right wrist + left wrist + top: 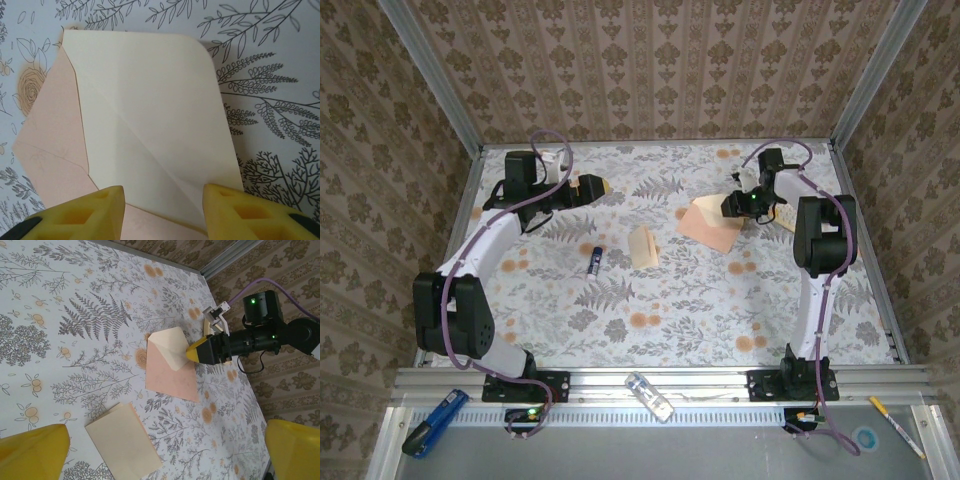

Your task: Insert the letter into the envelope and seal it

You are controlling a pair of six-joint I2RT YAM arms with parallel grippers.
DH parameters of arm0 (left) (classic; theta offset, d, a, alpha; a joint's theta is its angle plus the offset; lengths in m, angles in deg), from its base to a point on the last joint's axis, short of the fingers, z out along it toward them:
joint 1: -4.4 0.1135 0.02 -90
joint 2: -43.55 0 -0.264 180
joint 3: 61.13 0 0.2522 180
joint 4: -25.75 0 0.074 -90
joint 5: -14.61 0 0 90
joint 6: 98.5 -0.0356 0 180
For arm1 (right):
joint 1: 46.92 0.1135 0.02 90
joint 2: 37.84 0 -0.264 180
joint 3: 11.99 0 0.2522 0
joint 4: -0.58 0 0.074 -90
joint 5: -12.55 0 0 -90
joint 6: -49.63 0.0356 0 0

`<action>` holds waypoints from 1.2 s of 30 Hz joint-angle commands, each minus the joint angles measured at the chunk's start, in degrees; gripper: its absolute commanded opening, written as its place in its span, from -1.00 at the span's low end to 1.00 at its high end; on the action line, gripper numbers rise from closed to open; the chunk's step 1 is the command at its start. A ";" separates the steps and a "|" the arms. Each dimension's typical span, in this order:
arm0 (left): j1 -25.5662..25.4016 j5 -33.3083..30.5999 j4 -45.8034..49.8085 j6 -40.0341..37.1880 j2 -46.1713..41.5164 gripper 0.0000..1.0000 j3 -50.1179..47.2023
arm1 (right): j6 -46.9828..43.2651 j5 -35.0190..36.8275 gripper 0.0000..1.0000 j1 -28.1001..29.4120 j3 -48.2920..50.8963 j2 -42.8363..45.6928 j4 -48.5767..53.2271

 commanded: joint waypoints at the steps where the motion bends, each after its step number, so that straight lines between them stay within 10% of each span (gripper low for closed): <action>1: 0.57 1.38 -1.27 0.47 0.03 1.00 -0.10 | 0.92 1.50 -0.07 -0.46 -1.23 2.19 -1.21; 36: 1.16 1.24 -2.48 1.52 -0.14 1.00 -1.32 | -0.97 1.48 -0.02 -0.45 -15.37 -7.45 7.63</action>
